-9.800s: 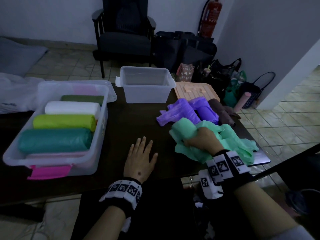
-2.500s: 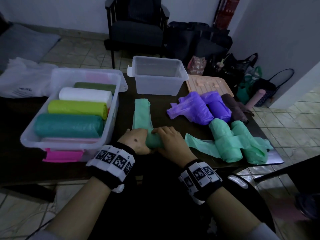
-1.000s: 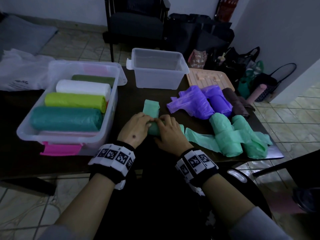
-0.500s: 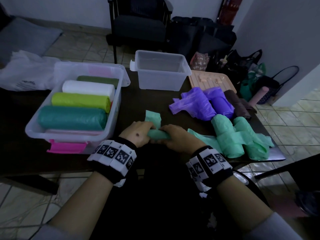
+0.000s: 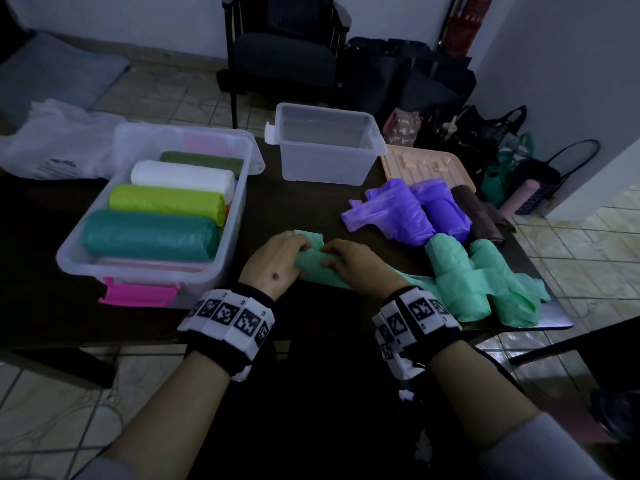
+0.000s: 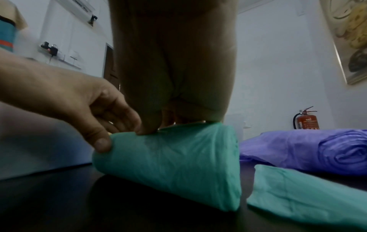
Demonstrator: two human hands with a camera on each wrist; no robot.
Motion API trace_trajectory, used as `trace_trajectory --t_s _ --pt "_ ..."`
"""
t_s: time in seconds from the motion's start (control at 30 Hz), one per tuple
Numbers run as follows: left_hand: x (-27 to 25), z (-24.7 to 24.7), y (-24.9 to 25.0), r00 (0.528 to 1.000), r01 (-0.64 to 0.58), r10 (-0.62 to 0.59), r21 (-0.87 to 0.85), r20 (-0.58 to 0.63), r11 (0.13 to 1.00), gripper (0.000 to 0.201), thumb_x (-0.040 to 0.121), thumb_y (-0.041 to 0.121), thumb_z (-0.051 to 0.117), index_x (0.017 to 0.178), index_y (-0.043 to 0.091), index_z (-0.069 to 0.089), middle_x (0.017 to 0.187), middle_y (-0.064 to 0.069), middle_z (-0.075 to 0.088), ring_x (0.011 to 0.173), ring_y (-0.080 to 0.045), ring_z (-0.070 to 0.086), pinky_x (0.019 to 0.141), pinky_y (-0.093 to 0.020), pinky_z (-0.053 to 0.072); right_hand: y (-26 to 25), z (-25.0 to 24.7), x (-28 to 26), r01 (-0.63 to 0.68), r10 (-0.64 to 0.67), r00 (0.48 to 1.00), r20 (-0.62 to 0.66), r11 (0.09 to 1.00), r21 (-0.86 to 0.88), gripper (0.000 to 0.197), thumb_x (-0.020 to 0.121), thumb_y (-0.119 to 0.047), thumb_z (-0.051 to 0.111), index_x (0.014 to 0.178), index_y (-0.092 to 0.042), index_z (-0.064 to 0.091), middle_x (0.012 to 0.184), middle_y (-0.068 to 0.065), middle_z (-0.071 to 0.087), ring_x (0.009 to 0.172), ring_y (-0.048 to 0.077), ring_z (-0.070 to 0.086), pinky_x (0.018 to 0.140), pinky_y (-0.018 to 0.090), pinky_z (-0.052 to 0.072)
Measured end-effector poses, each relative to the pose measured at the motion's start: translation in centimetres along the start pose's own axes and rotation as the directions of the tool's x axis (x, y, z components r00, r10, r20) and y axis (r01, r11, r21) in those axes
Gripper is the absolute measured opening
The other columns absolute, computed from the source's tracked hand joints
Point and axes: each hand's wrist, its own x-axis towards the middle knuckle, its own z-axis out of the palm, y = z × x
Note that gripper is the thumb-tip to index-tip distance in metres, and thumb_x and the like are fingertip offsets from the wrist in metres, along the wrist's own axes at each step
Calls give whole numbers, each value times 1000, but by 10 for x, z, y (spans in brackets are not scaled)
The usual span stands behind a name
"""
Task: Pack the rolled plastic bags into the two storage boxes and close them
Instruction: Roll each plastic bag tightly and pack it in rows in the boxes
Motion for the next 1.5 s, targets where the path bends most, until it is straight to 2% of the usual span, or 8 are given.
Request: trace_trajectory --t_s 0.27,0.43,0.57,0.63,1.0,1.17,1.27,1.5 --pt "5 2 -6 998 16 -14 -38 61 999 44 94 2 45 137 11 44 133 -5 39 123 -19 42 102 -23 30 1 -15 19 -93 89 982 168 995 17 36 98 -30 46 128 -10 51 132 10 54 118 20 51 97 28 37" --pt "9 0 -6 993 34 -34 1 113 999 46 94 3 44 138 15 44 131 -6 40 120 -20 44 100 -23 31 -8 -26 26 -157 132 947 293 985 64 72 90 -42 56 147 -10 25 143 9 43 129 21 43 103 28 31" --pt "8 -1 -3 991 41 -41 4 126 999 46 93 2 44 137 14 45 129 -9 41 118 -24 46 100 -28 36 -16 -22 31 -104 94 932 349 994 12 51 89 -45 56 127 -12 54 124 9 59 105 19 57 88 29 41" --pt "5 -4 0 992 37 -38 9 122 999 46 92 2 43 137 14 46 127 -11 41 117 -27 47 101 -32 38 -17 -20 33 -94 84 935 345 996 11 48 88 -44 58 122 -11 56 119 8 61 98 17 57 84 28 41" --pt "14 -41 36 953 123 -151 119 263 985 36 95 7 40 131 6 48 133 -16 46 116 -32 50 99 -41 43 -15 -5 24 50 -48 985 164 999 -5 53 80 -29 72 125 -11 52 121 5 58 110 19 55 87 26 42" --pt "26 -119 58 999 41 -41 -12 13 999 36 95 13 48 131 16 52 135 -5 51 121 -22 50 101 -33 38 -28 -31 31 157 -156 988 -18 983 90 46 82 -29 70 120 -8 56 116 6 63 105 18 60 88 28 46" --pt "26 -178 43 982 60 -64 -29 -176 998 27 94 12 49 117 20 60 127 -6 58 117 -24 54 101 -29 38 -54 -59 40 218 -206 972 -112 970 109 47 85 -31 67 125 -12 51 111 -4 57 97 10 56 79 24 45" --pt "37 -258 -69 898 438 -416 186 -146 880 33 93 13 53 123 0 57 121 -17 61 106 -29 60 91 -40 50 -146 -103 74 481 -409 854 -321 856 188 45 86 -27 65 123 -7 51 107 4 60 93 17 59 74 25 49"
